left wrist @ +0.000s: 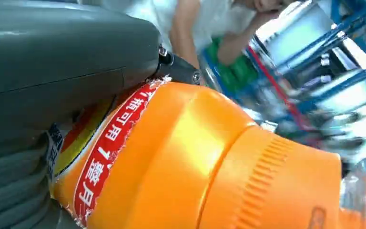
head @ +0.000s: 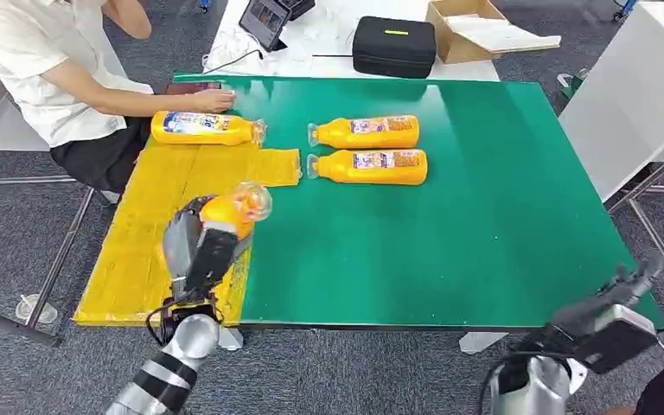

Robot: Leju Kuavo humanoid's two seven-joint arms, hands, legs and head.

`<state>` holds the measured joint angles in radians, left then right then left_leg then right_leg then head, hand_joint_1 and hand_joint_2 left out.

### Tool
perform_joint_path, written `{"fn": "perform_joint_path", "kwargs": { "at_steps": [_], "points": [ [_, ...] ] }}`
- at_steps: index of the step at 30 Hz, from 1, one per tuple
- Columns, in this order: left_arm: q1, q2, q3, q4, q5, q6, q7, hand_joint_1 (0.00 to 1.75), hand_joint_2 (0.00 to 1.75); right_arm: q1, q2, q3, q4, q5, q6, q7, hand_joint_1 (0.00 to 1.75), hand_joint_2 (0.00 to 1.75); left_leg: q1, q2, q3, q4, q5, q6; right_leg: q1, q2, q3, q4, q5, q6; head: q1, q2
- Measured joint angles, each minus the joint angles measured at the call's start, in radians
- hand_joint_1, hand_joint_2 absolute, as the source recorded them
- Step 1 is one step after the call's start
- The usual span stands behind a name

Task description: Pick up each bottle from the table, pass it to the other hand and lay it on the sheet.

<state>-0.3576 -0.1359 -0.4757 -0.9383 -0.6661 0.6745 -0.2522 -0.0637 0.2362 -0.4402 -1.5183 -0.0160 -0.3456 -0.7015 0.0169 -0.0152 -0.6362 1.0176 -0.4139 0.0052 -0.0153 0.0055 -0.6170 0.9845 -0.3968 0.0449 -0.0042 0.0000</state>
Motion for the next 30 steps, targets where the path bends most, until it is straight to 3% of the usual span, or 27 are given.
{"fn": "perform_joint_path", "kwargs": {
  "at_steps": [2,7,8,10,11,12,13,15,17,19,30],
  "points": [
    [-0.059,0.015,0.0,0.104,-0.186,-0.002,0.108,1.75,1.75,0.0,0.009,-0.001,0.001,0.008,-0.009,0.0,0.0,0.0,0.001,0.0,0.0,0.0,0.002,-0.001,0.001,0.0,0.0,0.0,0.001,-0.001,0.0,0.0],
    [-0.167,0.032,0.034,0.302,-0.237,-0.101,0.105,1.75,1.75,-0.002,0.019,0.03,0.027,0.005,-0.011,0.0,0.0,0.0,0.001,0.0,0.0,0.0,0.004,-0.002,0.001,0.0,0.0,0.001,0.003,-0.003,0.0,0.0],
    [-0.176,0.033,0.041,0.323,-0.236,-0.108,0.103,1.75,1.75,-0.002,0.019,0.034,0.032,0.005,-0.012,0.0,0.0,1.75,0.001,0.0,0.0,0.0,0.004,-0.002,0.001,0.0,0.0,0.001,0.003,-0.003,0.0,0.0],
    [-0.193,0.036,0.044,0.361,-0.236,-0.125,0.102,1.54,1.75,-0.002,0.02,0.042,0.04,0.005,-0.011,0.0,0.0,1.75,0.001,0.0,0.0,0.0,0.004,-0.002,0.001,0.0,0.0,0.001,0.003,-0.003,0.0,0.0],
    [-0.2,0.037,0.047,0.377,-0.233,-0.143,0.102,1.54,1.75,-0.002,0.02,0.044,0.045,0.004,-0.008,0.0,0.0,1.75,0.001,0.0,0.0,0.0,0.004,-0.002,0.001,0.0,0.0,0.001,0.003,-0.003,0.0,0.0],
    [-0.208,0.039,0.056,0.395,-0.226,-0.173,0.103,1.24,1.75,-0.003,0.02,0.046,0.052,0.003,-0.006,0.0,0.0,1.75,0.001,0.0,-0.001,0.0,0.004,-0.002,0.001,0.0,0.0,0.001,0.003,-0.003,0.0,0.0],
    [-0.213,0.04,0.065,0.413,-0.218,-0.198,0.105,0.42,1.75,-0.004,0.019,0.047,0.059,0.002,0.0,0.0,0.0,1.75,0.001,0.0,-0.001,0.0,0.004,-0.002,0.001,0.0,-0.001,0.001,0.003,-0.003,0.0,0.0],
    [-0.223,0.046,0.073,0.445,-0.224,-0.224,0.112,0.21,1.75,-0.005,0.019,0.048,0.074,-0.004,0.012,0.0,0.0,1.75,0.001,0.0,-0.001,0.0,0.004,-0.002,0.001,0.0,-0.001,0.001,0.003,-0.003,0.0,0.0],
    [-0.235,0.05,0.074,0.472,-0.233,-0.226,0.115,0.21,1.75,-0.008,0.019,0.051,0.085,-0.003,0.017,0.0,0.0,1.75,0.001,0.0,-0.001,0.0,0.004,-0.002,0.001,0.0,-0.002,0.001,0.003,-0.003,0.0,0.0],
    [-0.245,0.054,0.076,0.496,-0.236,-0.248,0.116,0.0,1.75,-0.011,0.019,0.057,0.094,-0.002,0.022,0.0,0.0,1.75,0.001,0.0,-0.001,0.0,0.004,-0.002,0.001,0.0,-0.002,0.001,0.003,-0.003,0.0,0.0],
    [-0.273,0.058,0.087,0.556,-0.232,-0.428,0.13,0.0,1.75,-0.02,0.019,0.066,0.128,0.002,0.027,0.0,0.0,1.75,0.001,0.0,-0.001,0.0,0.004,-0.002,0.001,0.0,-0.001,0.001,0.003,-0.003,0.0,0.0]
  ]
}}
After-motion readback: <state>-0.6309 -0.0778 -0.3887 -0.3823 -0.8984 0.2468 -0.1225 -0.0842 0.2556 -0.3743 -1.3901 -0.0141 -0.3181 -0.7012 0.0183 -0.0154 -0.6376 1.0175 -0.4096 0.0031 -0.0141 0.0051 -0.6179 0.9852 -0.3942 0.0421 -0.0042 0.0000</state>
